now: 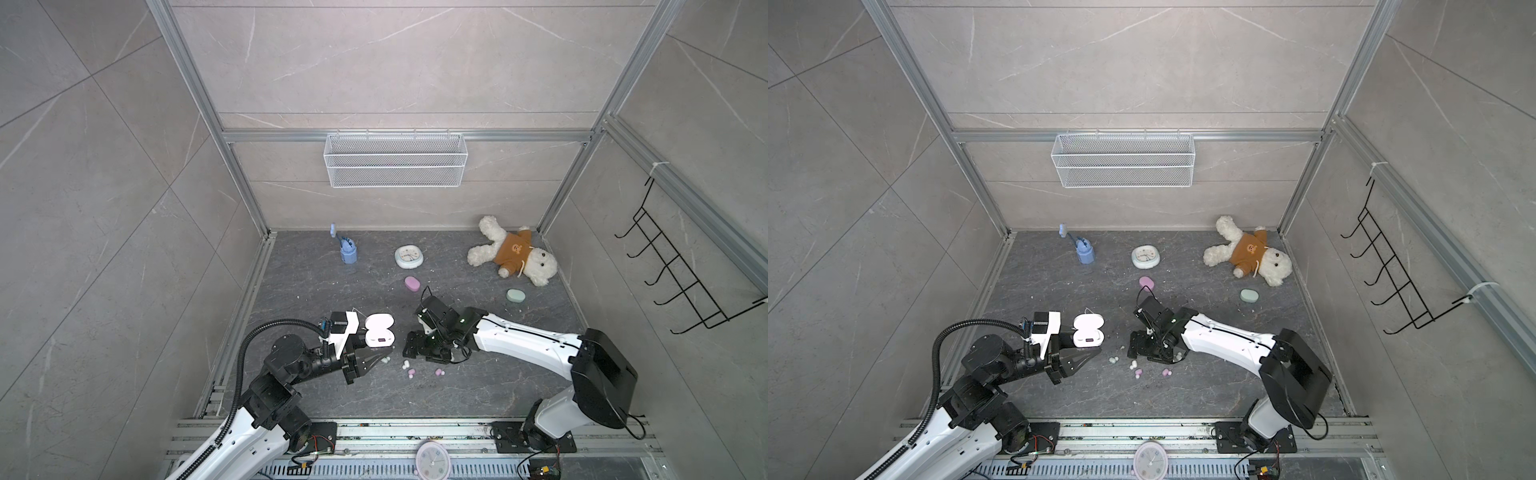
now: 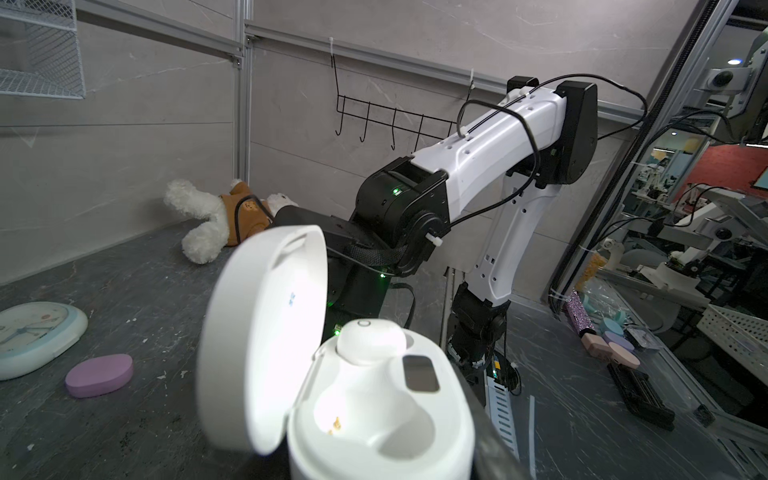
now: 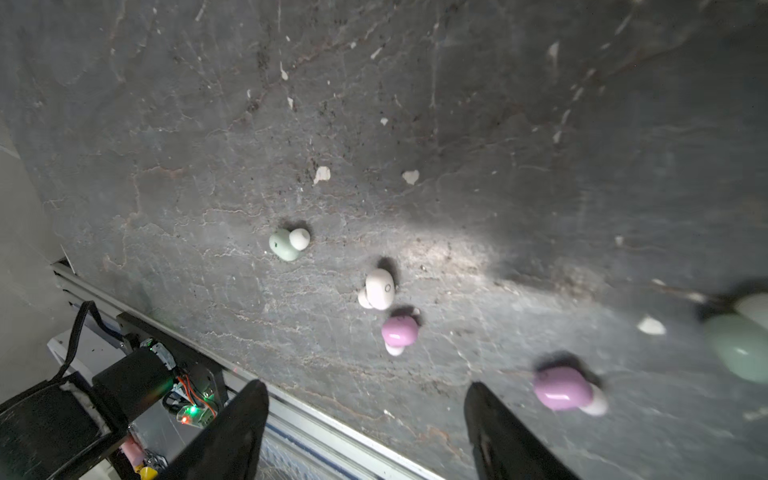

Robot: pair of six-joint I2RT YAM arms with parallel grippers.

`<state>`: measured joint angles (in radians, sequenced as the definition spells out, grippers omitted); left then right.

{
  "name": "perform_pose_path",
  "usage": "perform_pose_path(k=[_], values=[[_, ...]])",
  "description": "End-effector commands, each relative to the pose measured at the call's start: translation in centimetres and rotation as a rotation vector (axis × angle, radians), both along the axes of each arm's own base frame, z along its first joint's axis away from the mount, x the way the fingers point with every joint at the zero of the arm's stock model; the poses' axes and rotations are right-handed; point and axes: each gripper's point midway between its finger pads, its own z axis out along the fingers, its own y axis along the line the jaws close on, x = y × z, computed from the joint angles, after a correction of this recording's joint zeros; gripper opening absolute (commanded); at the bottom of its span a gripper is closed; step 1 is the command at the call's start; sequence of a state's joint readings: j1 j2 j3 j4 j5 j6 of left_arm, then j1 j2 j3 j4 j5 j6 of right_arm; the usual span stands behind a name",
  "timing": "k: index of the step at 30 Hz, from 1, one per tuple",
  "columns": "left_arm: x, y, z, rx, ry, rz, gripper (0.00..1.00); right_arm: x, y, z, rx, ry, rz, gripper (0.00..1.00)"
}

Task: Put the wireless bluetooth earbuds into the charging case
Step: 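Lower the open right gripper over another white earbud on the table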

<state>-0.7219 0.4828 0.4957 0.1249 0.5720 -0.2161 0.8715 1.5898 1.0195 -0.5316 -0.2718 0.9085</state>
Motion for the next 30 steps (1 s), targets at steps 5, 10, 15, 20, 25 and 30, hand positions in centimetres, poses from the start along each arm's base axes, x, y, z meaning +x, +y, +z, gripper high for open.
perform_pose_path(k=[5, 10, 15, 20, 25, 30], values=[[0.3, 0.3, -0.1, 0.016, -0.028, 0.025, 0.30, 0.8, 2.7, -0.6, 0.038, 0.031, 0.033, 0.69], [0.3, 0.1, -0.1, 0.016, -0.030, 0.022, 0.30, 0.5, 2.6, -2.2, 0.006, 0.075, 0.033, 0.63], [0.5, 0.0, -0.3, 0.022, -0.025, 0.023, 0.30, 0.3, 2.7, -3.4, -0.006, 0.097, 0.040, 0.62], [0.6, 0.0, -0.5, 0.026, -0.022, 0.025, 0.30, 0.3, 3.0, -4.0, 0.000, 0.107, 0.043, 0.61], [0.7, 0.0, -0.6, 0.028, -0.020, 0.027, 0.29, 0.1, 3.1, -4.7, -0.002, 0.124, 0.045, 0.61], [0.7, 0.0, -0.7, 0.029, -0.019, 0.028, 0.30, 0.1, 3.5, -5.0, 0.013, 0.132, 0.045, 0.61]])
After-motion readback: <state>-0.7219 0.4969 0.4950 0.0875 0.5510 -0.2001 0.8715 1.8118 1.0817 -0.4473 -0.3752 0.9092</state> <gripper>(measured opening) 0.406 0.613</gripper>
